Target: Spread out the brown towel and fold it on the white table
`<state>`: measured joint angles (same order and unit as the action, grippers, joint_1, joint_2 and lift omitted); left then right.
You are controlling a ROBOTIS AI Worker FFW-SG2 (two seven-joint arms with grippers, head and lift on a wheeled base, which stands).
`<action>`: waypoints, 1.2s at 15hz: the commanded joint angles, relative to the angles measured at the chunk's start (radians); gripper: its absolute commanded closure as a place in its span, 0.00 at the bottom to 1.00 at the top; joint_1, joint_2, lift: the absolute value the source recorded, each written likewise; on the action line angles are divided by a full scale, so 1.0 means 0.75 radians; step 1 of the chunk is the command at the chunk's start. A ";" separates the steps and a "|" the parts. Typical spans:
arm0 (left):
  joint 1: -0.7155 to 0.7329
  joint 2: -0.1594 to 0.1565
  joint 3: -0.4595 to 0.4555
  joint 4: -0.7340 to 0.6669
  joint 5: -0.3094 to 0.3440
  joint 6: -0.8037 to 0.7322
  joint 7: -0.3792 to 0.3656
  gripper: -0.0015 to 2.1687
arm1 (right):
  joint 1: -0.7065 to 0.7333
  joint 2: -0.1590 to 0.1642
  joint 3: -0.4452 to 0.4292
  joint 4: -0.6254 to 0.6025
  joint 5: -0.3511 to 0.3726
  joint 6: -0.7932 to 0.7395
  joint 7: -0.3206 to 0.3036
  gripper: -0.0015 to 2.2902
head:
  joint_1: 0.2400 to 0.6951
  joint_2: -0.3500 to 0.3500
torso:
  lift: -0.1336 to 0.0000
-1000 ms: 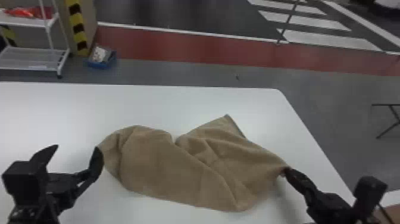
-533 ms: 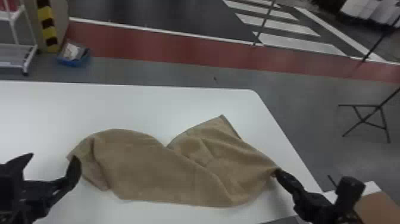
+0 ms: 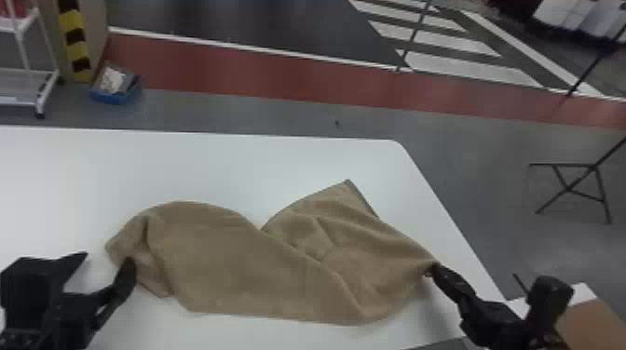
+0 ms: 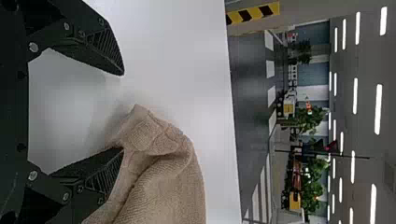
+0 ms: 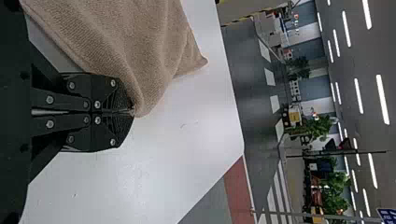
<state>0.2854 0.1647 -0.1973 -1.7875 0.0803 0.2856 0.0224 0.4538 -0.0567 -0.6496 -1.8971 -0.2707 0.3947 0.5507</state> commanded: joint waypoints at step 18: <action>-0.006 -0.003 0.024 -0.040 0.057 -0.046 -0.042 0.10 | -0.002 0.002 -0.003 0.020 -0.007 -0.012 0.002 0.70 | 1.00 0.00 | 0.07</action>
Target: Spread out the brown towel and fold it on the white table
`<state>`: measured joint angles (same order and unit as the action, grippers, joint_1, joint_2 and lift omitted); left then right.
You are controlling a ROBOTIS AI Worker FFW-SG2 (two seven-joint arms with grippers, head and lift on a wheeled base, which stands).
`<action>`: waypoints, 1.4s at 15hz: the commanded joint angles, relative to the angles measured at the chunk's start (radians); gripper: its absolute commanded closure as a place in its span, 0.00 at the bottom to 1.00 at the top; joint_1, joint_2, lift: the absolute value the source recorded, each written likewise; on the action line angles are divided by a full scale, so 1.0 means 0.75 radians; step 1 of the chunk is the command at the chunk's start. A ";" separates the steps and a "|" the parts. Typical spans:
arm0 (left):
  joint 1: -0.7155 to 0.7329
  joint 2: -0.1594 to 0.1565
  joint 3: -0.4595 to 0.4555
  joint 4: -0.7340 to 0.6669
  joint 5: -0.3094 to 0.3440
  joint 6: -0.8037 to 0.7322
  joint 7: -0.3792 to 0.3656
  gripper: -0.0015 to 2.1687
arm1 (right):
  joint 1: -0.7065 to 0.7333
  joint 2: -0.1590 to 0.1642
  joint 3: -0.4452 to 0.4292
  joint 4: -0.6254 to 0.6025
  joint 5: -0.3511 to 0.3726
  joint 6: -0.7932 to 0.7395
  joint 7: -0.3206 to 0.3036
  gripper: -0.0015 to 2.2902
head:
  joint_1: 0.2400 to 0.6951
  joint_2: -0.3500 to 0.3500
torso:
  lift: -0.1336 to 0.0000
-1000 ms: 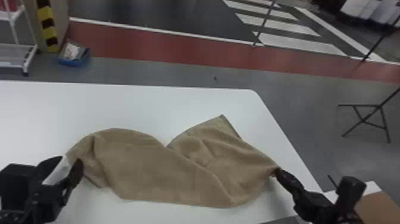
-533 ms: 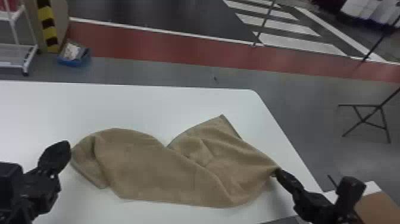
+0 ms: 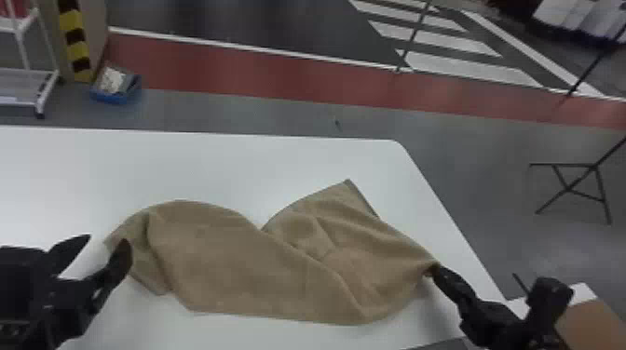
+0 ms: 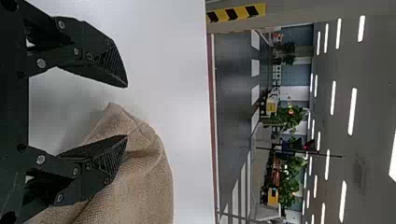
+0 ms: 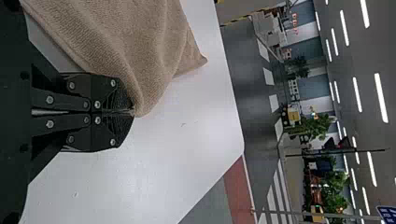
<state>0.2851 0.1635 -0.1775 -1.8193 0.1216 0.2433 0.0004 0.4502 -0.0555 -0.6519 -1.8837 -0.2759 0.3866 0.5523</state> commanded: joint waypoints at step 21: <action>-0.173 0.001 0.104 -0.072 -0.023 0.333 -0.093 0.71 | -0.023 0.011 -0.022 0.000 -0.002 -0.021 -0.037 0.70 | 1.00 0.00 | 0.07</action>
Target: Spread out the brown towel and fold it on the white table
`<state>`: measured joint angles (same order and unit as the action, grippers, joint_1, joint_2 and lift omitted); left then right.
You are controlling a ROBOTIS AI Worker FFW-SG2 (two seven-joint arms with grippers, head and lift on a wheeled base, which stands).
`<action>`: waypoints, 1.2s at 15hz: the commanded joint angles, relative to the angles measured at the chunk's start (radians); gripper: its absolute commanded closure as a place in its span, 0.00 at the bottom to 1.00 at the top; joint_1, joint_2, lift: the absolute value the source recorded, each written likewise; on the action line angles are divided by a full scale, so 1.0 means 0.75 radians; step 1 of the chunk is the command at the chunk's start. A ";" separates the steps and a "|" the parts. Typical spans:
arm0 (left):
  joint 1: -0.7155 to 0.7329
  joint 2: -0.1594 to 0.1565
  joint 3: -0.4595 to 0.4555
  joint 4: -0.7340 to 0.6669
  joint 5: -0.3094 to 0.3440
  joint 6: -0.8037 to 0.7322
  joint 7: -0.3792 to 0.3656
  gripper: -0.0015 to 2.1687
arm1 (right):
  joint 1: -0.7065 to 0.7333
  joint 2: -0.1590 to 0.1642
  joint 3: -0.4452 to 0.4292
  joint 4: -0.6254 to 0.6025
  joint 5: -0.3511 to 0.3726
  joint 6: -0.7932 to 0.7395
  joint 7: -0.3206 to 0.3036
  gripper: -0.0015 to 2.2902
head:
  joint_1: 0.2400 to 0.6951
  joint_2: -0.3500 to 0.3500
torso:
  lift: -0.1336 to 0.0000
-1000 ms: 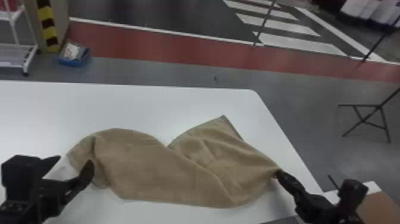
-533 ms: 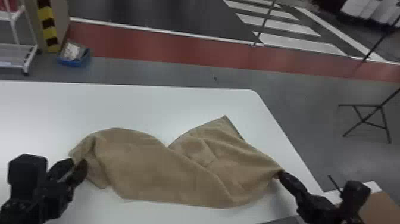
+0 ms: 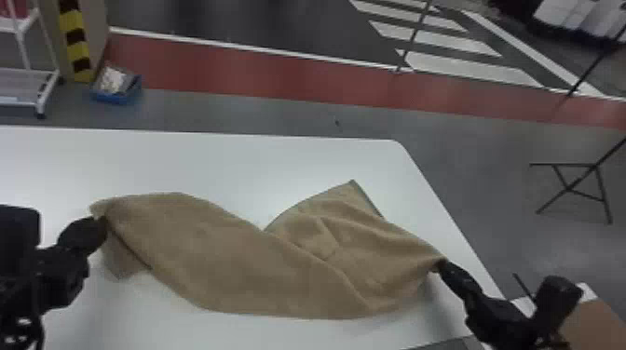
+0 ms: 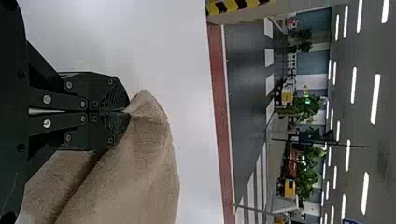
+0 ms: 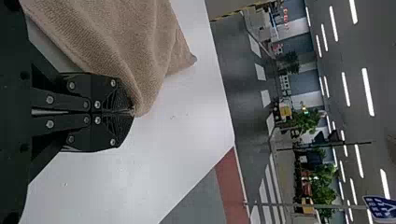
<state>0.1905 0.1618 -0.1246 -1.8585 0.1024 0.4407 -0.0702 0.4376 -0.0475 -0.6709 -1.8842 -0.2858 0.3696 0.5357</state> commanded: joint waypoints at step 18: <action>0.151 0.007 0.052 -0.257 -0.024 0.287 0.030 0.27 | -0.076 -0.002 0.050 0.091 0.027 -0.019 -0.099 0.70 | 1.00 0.03 | 0.07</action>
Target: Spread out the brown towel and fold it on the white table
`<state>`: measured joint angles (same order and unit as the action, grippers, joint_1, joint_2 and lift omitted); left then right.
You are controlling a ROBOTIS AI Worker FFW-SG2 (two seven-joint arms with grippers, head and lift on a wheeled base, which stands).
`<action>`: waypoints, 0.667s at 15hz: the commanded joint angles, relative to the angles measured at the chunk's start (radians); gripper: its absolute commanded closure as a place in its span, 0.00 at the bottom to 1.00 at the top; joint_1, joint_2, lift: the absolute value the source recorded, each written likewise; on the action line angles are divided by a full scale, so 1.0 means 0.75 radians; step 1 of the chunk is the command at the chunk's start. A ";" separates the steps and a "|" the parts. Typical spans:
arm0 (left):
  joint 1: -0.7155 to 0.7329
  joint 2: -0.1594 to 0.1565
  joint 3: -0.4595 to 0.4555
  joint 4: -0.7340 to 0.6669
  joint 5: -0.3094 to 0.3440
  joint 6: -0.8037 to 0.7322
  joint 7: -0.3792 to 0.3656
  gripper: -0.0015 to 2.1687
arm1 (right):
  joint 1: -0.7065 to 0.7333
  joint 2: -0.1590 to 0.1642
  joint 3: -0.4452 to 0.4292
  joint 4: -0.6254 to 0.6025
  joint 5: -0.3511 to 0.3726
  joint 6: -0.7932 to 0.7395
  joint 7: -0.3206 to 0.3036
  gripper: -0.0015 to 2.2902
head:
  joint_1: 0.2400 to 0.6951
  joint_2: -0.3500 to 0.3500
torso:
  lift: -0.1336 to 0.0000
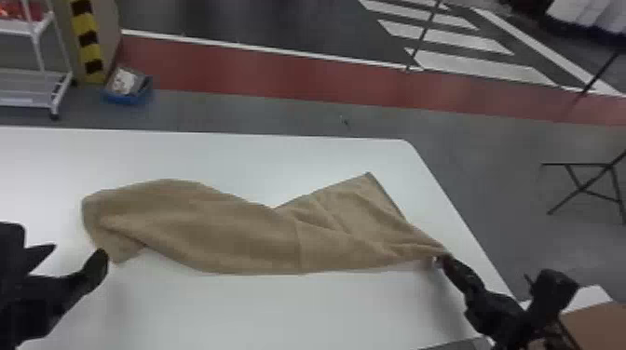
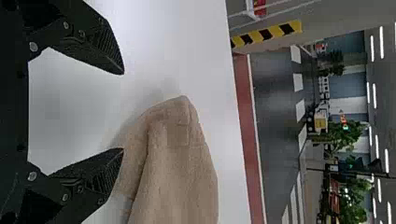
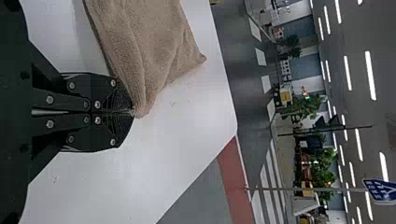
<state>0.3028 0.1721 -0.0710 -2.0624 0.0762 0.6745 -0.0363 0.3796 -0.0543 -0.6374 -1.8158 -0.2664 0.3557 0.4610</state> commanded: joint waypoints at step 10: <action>-0.066 -0.017 -0.167 0.132 -0.079 -0.062 -0.005 0.30 | 0.020 0.011 -0.007 0.006 -0.017 -0.005 0.009 0.70 | 1.00 0.00 | 0.07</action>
<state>0.2593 0.1586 -0.1961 -1.9730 0.0200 0.6282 -0.0398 0.3947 -0.0471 -0.6427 -1.8119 -0.2782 0.3524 0.4670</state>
